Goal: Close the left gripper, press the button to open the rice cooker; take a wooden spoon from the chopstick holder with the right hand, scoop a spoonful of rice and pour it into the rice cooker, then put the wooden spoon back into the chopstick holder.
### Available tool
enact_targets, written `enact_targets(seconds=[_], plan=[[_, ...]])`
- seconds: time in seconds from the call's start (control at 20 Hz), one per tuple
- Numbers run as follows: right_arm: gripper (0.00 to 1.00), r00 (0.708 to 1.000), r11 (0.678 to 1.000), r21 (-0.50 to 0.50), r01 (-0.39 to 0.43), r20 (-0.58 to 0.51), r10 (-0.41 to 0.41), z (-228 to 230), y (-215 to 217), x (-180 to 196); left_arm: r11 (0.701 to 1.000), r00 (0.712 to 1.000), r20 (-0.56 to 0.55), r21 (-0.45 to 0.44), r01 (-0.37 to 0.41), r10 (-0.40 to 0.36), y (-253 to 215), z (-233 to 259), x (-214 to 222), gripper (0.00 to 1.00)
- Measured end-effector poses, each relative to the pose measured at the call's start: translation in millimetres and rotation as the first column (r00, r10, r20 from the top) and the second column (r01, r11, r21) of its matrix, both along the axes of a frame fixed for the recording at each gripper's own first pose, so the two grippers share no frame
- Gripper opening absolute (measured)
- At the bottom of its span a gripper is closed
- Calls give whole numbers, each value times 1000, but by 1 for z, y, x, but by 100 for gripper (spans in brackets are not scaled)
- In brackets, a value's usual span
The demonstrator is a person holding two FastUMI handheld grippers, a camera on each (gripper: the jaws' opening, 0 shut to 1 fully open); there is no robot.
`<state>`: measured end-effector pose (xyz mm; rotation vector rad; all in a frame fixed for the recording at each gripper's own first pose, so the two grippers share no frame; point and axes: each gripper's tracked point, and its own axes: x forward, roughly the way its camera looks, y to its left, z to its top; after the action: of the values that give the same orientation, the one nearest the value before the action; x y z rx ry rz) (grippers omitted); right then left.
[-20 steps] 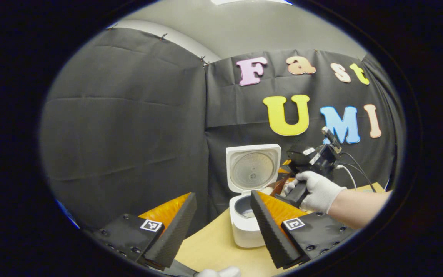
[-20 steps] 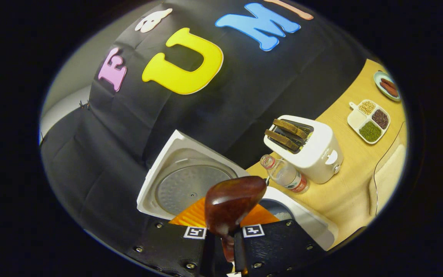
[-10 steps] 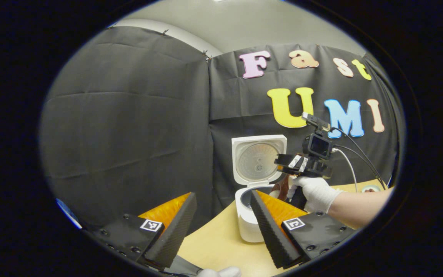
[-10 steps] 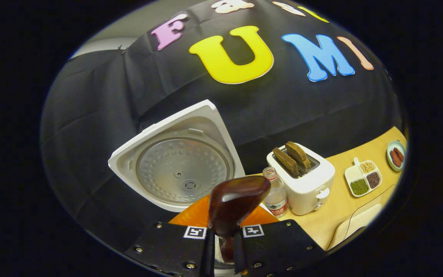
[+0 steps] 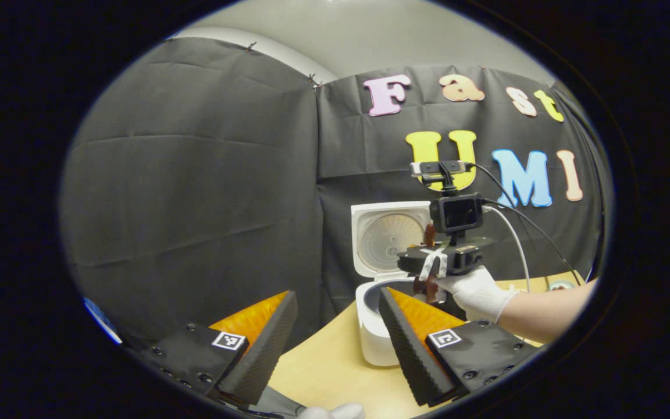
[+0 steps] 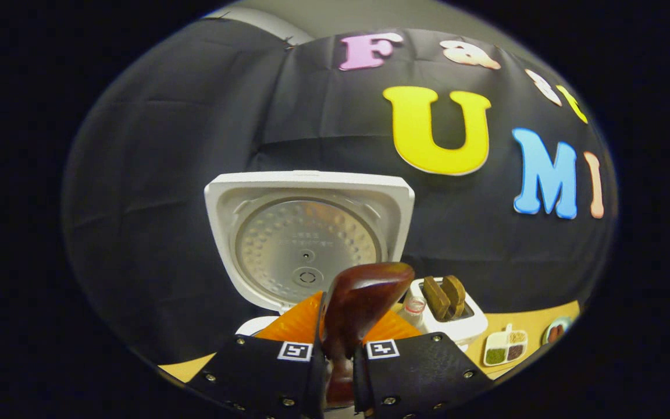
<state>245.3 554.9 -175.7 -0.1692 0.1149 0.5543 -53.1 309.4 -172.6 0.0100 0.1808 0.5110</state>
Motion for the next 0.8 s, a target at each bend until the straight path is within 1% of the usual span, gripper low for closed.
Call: enact_targets(seconds=[0.15, 0.25, 0.35, 0.45, 0.55, 0.6, 0.7, 0.8], plan=[[19, 996, 993, -112, -32, 82, 41, 0, 7, -10, 1000, 1000, 2, 5, 5, -5, 0, 2, 2, 100], [19, 988, 986, -159, -52, 139, 75, 2, 10, -15, 1000, 1000, 5, 5, 6, -7, 0, 2, 2, 100], [20, 982, 980, -189, -67, 163, 98, 3, 11, -19, 1000, 1000, 4, 2, 10, -10, -1, 2, 3, 100], [19, 982, 977, -199, -72, 157, 104, 3, 9, -21, 1000, 1000, 2, 6, 14, -14, -1, 2, 3, 100], [20, 988, 983, -168, -73, 121, 94, 1, 6, -20, 1000, 1000, 6, 8, 20, -20, -1, 2, 4, 100], [19, 993, 989, -132, -72, 84, 84, 1, 4, -20, 1000, 1000, 5, 8, 21, -21, -1, 2, 4, 100], [19, 998, 997, -27, -66, -8, 66, 5, 1, -20, 1000, 1000, 12, 12, 22, -22, -1, 3, 5, 100], [20, 994, 994, 99, -43, -95, 52, 16, -4, -17, 1000, 1000, 18, 15, 23, -24, -1, 4, 6, 98]])
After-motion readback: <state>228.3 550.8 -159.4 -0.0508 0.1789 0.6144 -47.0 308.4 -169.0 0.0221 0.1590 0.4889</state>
